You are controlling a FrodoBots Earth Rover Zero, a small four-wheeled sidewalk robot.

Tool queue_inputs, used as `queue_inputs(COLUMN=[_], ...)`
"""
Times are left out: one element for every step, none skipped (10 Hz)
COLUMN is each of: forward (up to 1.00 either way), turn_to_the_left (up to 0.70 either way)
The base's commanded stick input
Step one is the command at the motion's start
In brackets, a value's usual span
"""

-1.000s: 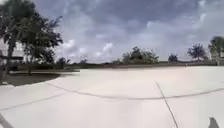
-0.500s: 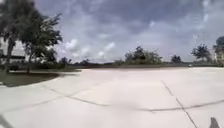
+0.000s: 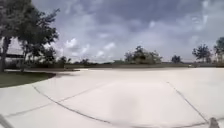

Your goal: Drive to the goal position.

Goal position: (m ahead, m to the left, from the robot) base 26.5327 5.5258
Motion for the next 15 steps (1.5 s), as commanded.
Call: queue_inputs(forward=[0.70,0.70,0.70,0.70,0.70,0.70,0.70,0.70,0.70,0.70,0.70,0.70,0.70,0.70,0.70], turn_to_the_left=[0.00,0.00,0.00,0.00,0.00,0.00,0.00,0.00,0.00,0.00,0.04,0.26,0.35,0.01,0.00])
